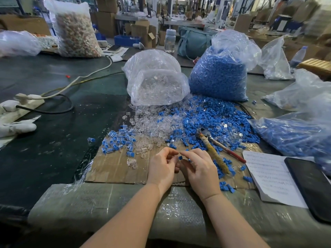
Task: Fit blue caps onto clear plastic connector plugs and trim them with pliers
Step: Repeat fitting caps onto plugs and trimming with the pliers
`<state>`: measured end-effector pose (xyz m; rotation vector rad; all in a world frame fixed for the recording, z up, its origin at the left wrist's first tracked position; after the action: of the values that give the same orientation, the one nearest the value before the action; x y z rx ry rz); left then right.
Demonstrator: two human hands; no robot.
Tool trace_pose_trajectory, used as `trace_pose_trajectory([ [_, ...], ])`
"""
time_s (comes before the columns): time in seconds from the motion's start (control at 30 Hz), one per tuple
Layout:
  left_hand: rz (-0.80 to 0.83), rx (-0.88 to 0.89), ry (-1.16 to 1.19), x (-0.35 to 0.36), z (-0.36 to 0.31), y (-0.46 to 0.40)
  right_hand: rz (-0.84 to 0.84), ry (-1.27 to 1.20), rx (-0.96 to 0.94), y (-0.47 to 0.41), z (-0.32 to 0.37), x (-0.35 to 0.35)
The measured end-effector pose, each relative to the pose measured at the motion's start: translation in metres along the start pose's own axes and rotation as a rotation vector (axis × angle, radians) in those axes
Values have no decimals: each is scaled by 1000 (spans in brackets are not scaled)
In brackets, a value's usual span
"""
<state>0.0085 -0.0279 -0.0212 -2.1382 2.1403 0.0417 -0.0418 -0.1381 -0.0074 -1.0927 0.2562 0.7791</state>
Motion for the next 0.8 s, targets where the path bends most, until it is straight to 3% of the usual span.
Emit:
trace_pose_trajectory([
  [0.8, 1, 3, 0, 3, 5, -2, 10, 13, 17, 1, 0, 0],
])
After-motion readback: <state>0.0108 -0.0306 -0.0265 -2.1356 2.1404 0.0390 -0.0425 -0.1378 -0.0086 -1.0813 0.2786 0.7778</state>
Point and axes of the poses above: each hand's wrist, its own y-axis away from the middle knuckle, its own x-axis out of the palm, z = x × y, the point moved 3 cm from there along -y, towards the middle knuckle, and after that the axes turned 13 degrees about -z, right-handed, at the moved point
